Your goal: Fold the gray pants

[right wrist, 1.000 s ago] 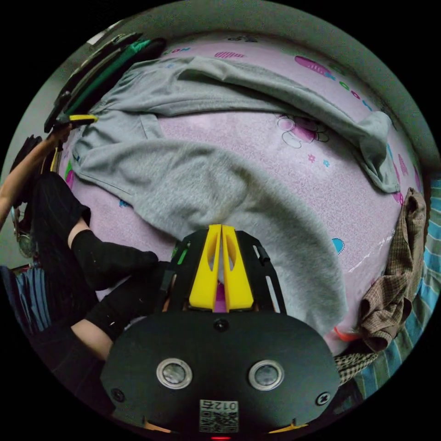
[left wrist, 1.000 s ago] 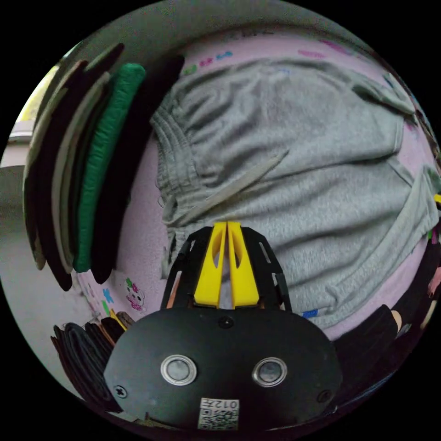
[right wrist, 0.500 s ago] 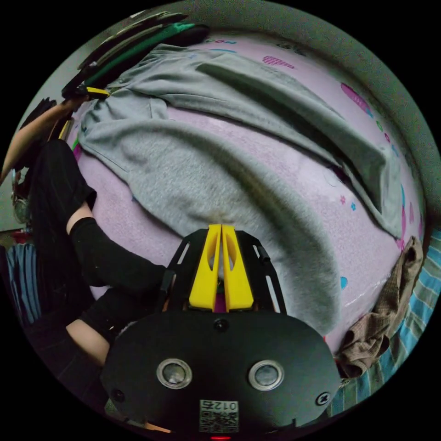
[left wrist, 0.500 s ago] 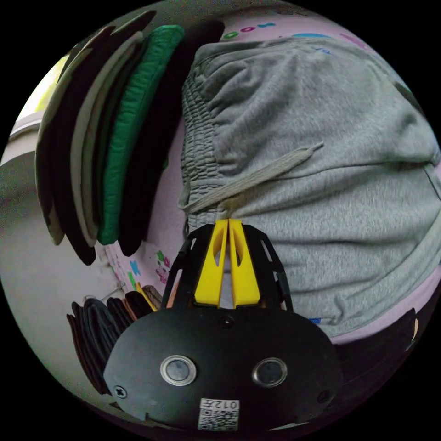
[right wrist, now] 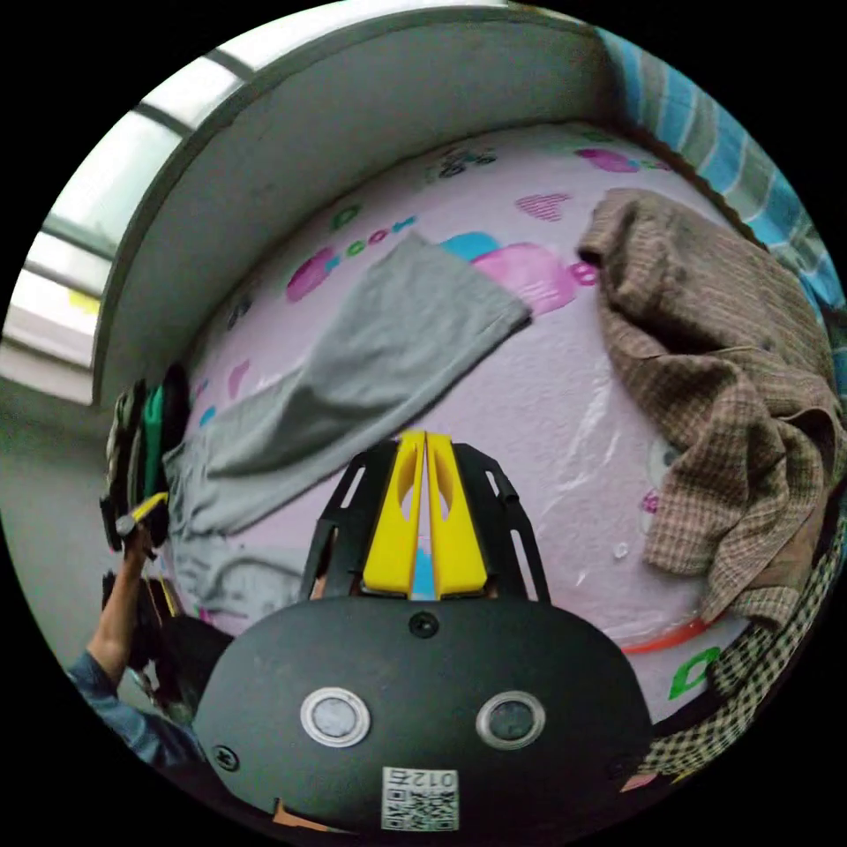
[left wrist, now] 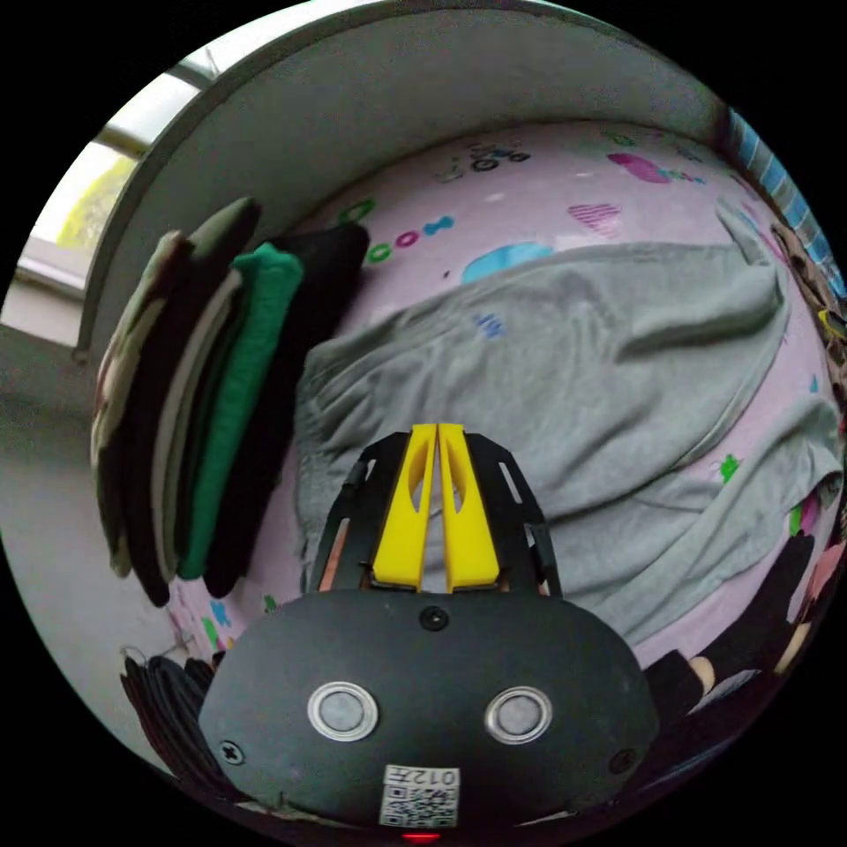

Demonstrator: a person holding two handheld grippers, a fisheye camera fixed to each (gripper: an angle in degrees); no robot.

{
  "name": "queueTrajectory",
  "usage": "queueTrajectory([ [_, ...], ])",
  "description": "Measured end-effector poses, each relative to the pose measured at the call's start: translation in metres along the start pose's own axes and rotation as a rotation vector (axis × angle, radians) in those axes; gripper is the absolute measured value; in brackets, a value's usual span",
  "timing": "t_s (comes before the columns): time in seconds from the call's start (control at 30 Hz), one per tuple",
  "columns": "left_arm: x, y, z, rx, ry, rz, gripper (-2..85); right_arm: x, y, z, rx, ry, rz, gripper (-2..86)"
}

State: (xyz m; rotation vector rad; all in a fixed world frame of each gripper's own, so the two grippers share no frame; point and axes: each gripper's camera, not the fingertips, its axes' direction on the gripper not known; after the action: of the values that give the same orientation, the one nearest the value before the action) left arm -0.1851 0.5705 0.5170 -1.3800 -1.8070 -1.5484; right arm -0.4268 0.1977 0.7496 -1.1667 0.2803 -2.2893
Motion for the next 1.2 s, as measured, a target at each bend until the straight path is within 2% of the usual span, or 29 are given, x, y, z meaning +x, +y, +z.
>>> queueTrajectory([
  [0.2, 0.055, -0.077, 0.016, -0.038, 0.008, 0.089, 0.0, 0.015, -0.045, 0.013, 0.018, 0.219, -0.015, -0.8],
  [0.37, 0.092, -0.113, 0.033, -0.078, 0.001, 0.154, 0.1, 0.008, -0.079, 0.041, -0.014, 0.298, -0.101, -0.8],
  [0.53, 0.116, -0.126, 0.052, -0.139, 0.002, 0.178, 0.2, 0.002, -0.103, 0.08, -0.12, 0.423, -0.217, -0.8],
  [0.7, 0.125, -0.129, 0.057, -0.148, -0.041, 0.178, 0.3, 0.013, -0.086, 0.085, -0.187, 0.511, -0.296, -0.8],
  [0.77, 0.119, -0.128, 0.063, -0.161, -0.072, 0.151, 0.3, 0.027, -0.072, 0.078, -0.193, 0.5, -0.255, -0.8],
  [1.03, 0.093, -0.123, 0.076, -0.205, -0.011, 0.023, 0.0, 0.078, -0.014, 0.052, -0.148, 0.348, -0.134, -0.9],
  [1.1, 0.097, -0.115, 0.07, -0.17, 0.0, 0.046, 0.0, 0.079, -0.005, 0.042, -0.115, 0.372, -0.138, -0.8],
  [1.2, 0.101, -0.082, 0.037, -0.045, 0.063, 0.08, 0.0, 0.083, 0.022, 0.017, -0.065, 0.284, -0.143, -0.8],
])
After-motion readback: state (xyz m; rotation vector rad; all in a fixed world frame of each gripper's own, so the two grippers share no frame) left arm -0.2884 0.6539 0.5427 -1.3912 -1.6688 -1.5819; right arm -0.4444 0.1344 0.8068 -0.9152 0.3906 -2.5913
